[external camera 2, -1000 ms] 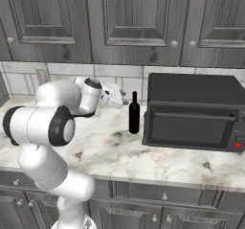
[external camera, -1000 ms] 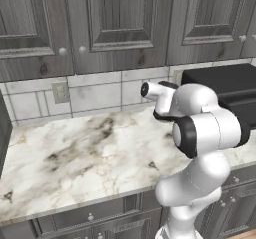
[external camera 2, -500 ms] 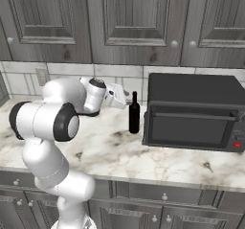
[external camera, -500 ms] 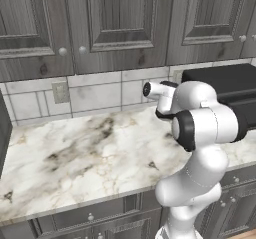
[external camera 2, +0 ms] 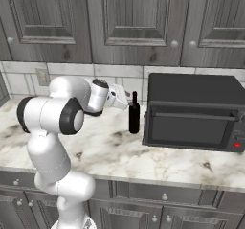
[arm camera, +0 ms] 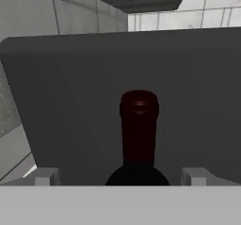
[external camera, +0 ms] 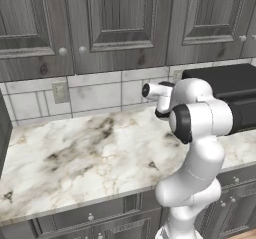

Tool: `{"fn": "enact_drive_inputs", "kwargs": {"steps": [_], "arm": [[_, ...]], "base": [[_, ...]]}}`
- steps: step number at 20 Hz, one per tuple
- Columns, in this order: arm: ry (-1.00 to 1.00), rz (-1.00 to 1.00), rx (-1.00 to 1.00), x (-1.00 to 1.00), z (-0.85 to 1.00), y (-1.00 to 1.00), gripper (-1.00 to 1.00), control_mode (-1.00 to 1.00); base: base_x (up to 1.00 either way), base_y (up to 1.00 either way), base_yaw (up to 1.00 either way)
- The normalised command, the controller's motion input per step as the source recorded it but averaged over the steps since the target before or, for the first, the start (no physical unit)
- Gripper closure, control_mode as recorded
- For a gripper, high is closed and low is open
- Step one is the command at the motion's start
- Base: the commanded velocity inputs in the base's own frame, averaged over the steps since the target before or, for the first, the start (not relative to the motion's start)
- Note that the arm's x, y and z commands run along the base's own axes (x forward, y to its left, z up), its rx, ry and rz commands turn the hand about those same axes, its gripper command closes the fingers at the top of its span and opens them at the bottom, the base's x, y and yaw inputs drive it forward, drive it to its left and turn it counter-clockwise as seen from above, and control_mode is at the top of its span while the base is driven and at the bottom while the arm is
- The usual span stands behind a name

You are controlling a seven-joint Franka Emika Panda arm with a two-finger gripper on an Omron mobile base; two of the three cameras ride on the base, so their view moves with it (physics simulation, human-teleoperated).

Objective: Move the drinks to the dining counter.

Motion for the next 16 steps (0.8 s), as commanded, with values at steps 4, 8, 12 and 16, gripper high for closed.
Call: {"fn": "enact_drive_inputs", "kwargs": {"steps": [4, 8, 12, 16], "arm": [[0.00, 0.00, 0.00, 0.03, -0.08, -0.10, -1.00, -1.00], [0.00, 0.00, 0.00, 0.00, -0.03, -0.18, -1.00, -1.00], [0.00, 0.00, 0.00, 0.00, -0.03, -0.21, -1.00, -1.00], [0.00, 0.00, 0.00, 0.02, -0.06, -0.13, -1.00, -1.00]], "base": [[0.00, 0.00, 0.00], [0.00, 0.00, 0.00], [0.00, 0.00, 0.00], [0.00, 0.00, 0.00]]}}
